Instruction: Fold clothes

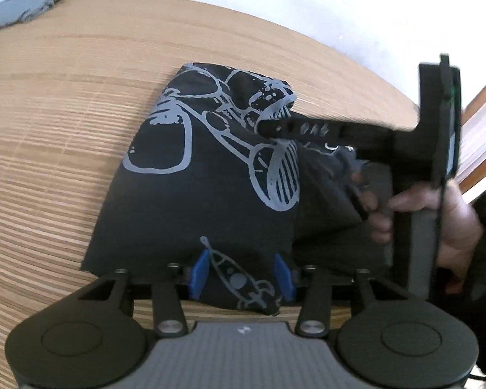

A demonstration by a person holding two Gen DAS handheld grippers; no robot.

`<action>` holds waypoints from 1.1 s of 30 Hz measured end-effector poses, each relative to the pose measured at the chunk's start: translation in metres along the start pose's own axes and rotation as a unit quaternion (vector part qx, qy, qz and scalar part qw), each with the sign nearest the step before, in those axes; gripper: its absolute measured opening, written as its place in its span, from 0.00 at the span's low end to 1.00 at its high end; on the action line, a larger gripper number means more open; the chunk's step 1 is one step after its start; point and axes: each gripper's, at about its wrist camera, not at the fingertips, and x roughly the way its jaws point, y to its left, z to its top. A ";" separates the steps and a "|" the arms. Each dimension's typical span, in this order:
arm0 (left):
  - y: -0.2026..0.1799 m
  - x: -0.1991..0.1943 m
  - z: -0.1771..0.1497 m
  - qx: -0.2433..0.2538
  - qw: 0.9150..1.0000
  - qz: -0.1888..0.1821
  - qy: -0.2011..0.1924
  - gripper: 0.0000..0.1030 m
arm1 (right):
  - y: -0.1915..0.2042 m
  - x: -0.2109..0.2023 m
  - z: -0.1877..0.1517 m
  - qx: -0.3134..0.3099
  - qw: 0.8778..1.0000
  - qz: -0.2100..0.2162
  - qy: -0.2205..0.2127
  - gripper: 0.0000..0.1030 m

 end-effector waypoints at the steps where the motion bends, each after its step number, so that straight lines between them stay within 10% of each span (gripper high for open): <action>1: 0.002 -0.002 -0.001 0.002 1.000 0.004 -0.002 0.47 | 0.000 -0.004 0.002 0.016 1.000 -0.001 0.000 0.59; 25: 0.129 -0.035 0.031 0.032 0.999 -0.041 0.009 0.52 | 0.109 -0.061 -0.067 0.088 0.993 -0.073 -0.037 0.59; 33: 0.095 -0.031 0.038 0.108 0.990 -0.087 0.008 0.52 | 0.077 -0.091 -0.084 0.184 0.969 -0.155 -0.063 0.59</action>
